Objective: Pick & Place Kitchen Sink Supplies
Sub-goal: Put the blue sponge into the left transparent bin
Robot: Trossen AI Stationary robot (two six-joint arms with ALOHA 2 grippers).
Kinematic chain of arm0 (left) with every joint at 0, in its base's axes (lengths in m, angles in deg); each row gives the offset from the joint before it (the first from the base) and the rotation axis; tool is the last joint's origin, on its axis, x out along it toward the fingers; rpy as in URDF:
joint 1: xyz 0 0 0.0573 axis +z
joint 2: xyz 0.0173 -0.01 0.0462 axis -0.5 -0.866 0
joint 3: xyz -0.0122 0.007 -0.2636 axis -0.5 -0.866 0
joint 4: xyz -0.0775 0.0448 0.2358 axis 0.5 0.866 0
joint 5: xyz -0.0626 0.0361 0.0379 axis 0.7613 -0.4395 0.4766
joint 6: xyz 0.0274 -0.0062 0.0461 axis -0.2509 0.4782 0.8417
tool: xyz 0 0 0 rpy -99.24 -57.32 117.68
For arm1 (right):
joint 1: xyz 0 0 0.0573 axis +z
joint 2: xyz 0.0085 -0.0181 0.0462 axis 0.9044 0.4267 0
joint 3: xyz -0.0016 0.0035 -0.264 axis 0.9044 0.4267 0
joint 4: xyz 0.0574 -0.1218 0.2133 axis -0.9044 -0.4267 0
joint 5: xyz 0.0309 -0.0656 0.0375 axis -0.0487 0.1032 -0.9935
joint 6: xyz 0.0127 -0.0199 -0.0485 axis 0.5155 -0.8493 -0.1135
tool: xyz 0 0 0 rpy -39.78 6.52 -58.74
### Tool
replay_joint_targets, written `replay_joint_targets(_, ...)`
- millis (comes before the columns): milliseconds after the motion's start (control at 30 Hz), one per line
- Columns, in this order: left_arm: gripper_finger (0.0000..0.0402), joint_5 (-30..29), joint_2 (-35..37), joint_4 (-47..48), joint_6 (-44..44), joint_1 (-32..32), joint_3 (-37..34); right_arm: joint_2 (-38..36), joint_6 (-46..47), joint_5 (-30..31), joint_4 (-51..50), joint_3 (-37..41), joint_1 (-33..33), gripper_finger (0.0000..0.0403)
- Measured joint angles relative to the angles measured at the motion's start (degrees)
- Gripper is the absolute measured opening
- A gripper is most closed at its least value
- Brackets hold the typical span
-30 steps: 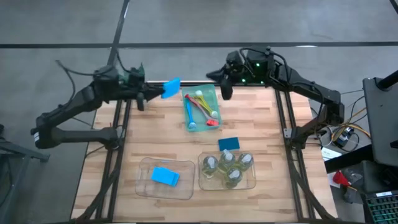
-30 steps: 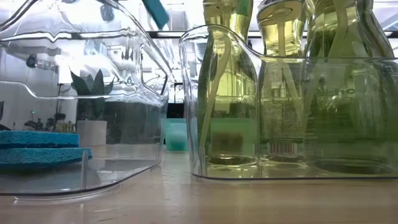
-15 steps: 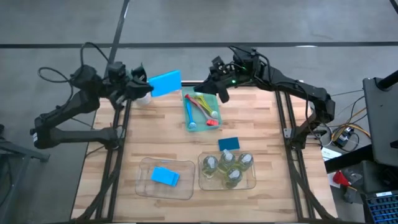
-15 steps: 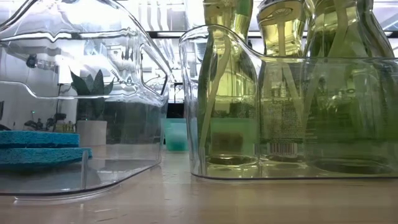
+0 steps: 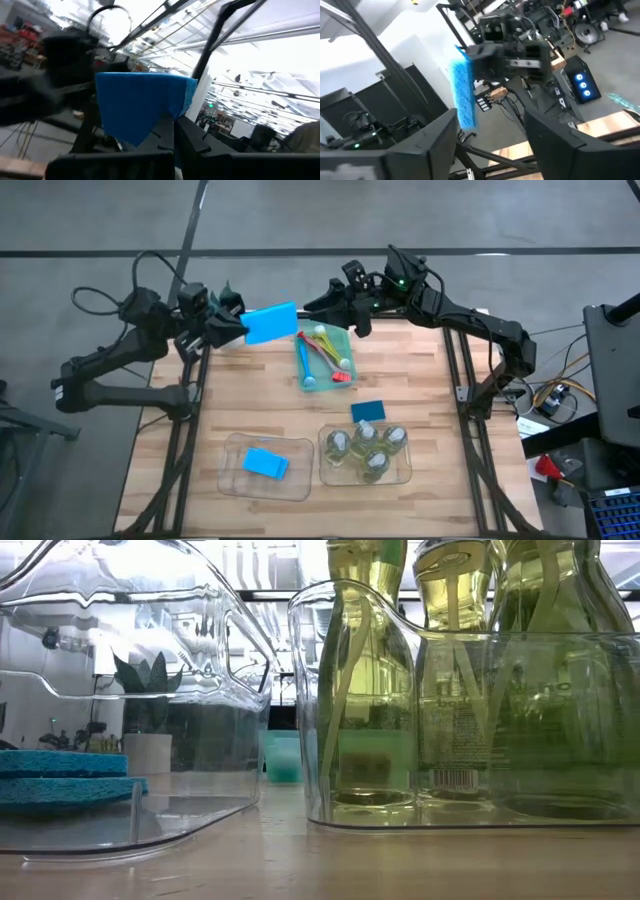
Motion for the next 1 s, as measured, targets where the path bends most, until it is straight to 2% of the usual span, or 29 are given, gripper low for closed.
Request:
replay_joint_targets(233, 0.0001, 0.4, -0.82, -0.28, -0.62, -1.71, 0.0, 0.54, -0.05, 0.04, 0.31, 0.06, 0.04, 0.0272)
replay_joint_targets(333, 0.0, 4.49, -0.8, 0.16, -3.84, -1.75, 0.0, 0.5, 0.19, -1.14, 0.29, 0.06, 0.0, 0.0284)
replay_joint_targets(467, 0.0, 4.91, -0.62, -0.05, -5.89, -2.39, 0.0, 0.31, -0.35, -2.18, 0.46, 0.06, 0.17, 0.029)
replay_joint_targets(567, 0.0, 9.08, -0.39, 0.15, -8.99, -2.84, 0.0, 0.3, -2.41, -2.36, 0.04, 0.06, 0.17, 0.0288)
replay_joint_targets(667, 0.0, 15.22, -0.28, 1.61, -15.8, -3.77, 0.04, 0.3, -2.64, -2.38, -0.09, 0.06, 0.14, 0.0282)
replay_joint_targets(800, 0.0, 17.65, -0.3, 9.77, -21.95, -6.19, 0.04, 0.3, -4.48, -2.41, -0.43, 0.06, 0.0, 0.0273)
replay_joint_targets(1000, 0.0, 20.88, -0.62, 30.44, -23.22, -12.24, 0.04, 0.19, -5.42, -2.4, -0.87, 0.06, -0.12, 0.0261)
